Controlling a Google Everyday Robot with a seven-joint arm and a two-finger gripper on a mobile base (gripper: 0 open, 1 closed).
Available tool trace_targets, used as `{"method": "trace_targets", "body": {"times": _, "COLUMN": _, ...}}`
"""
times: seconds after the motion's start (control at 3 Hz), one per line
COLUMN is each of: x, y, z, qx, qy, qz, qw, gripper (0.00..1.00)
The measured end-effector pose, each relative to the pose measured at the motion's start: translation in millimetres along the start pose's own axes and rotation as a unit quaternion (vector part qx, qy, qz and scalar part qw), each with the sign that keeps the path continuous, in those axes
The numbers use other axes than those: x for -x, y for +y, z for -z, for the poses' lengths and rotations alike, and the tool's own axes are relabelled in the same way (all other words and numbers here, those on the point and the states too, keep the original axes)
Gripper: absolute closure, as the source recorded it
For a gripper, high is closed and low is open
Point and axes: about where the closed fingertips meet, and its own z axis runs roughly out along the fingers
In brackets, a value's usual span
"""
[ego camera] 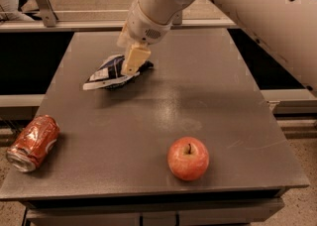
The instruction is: Move blue chip bag near apple
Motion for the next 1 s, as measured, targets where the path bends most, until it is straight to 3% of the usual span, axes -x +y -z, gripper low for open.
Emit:
{"method": "trace_targets", "body": {"times": 0.67, "x": 2.6, "y": 1.1, "z": -1.4, "qx": 0.002, "qy": 0.000, "qz": 0.002, "qw": 1.0000, "gripper": 0.88}}
{"method": "trace_targets", "body": {"times": 1.0, "x": 3.7, "y": 1.7, "z": -1.8, "qx": 0.002, "qy": 0.000, "qz": 0.003, "qw": 1.0000, "gripper": 1.00}}
